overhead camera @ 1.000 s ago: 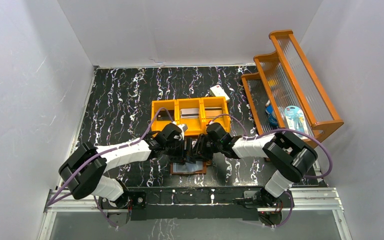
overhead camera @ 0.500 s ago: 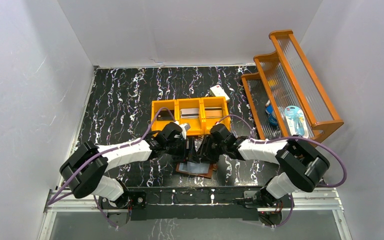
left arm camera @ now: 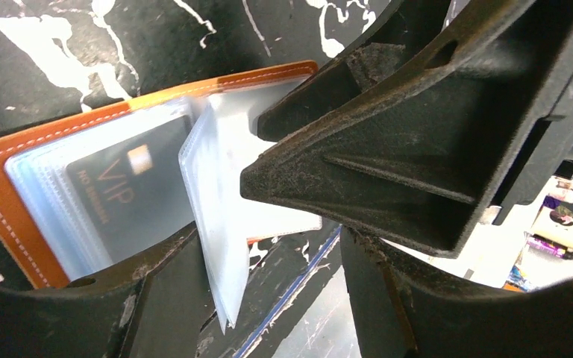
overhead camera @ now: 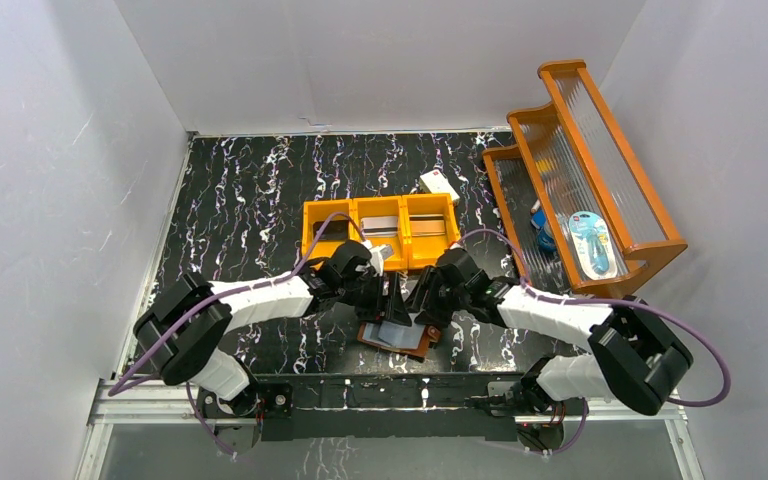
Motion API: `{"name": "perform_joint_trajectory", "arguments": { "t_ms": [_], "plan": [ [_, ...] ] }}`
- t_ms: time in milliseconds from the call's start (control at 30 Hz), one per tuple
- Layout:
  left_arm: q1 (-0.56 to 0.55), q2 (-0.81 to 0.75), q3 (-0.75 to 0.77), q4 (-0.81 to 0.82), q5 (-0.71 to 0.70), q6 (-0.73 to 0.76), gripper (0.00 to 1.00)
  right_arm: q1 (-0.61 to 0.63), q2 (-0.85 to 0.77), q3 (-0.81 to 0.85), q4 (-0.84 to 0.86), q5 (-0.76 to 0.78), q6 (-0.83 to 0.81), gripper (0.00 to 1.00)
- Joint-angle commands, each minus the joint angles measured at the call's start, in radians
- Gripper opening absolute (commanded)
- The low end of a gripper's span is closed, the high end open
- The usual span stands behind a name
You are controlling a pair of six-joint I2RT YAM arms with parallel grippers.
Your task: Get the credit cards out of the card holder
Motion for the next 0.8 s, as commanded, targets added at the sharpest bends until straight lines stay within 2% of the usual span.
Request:
{"name": "perform_joint_trajectory", "arguments": {
  "t_ms": [0, 167, 367, 533, 700, 767],
  "plan": [
    [-0.019, 0.013, 0.057, 0.043, 0.053, 0.012, 0.59, -0.008, -0.073, -0.002, -0.094, 0.067, 0.028, 0.58],
    [-0.059, 0.044, 0.08, 0.045, 0.06, 0.016, 0.56, -0.018, -0.166, -0.012, -0.199, 0.155, 0.055, 0.5],
    [-0.097, 0.081, 0.079, 0.057, 0.051, 0.007, 0.5, -0.032, -0.258, -0.056, -0.194, 0.143, 0.067, 0.39],
    [-0.127, 0.107, 0.049, 0.107, 0.042, -0.026, 0.44, -0.038, -0.267, -0.054, -0.146, 0.091, 0.048, 0.31],
    [-0.148, 0.113, 0.027, 0.106, 0.003, -0.043, 0.42, -0.04, -0.246, -0.034, -0.093, 0.053, 0.027, 0.29],
    [-0.148, 0.103, 0.021, 0.093, -0.024, -0.041, 0.41, -0.041, -0.231, -0.013, -0.119, 0.041, 0.023, 0.24]
  ]
}}
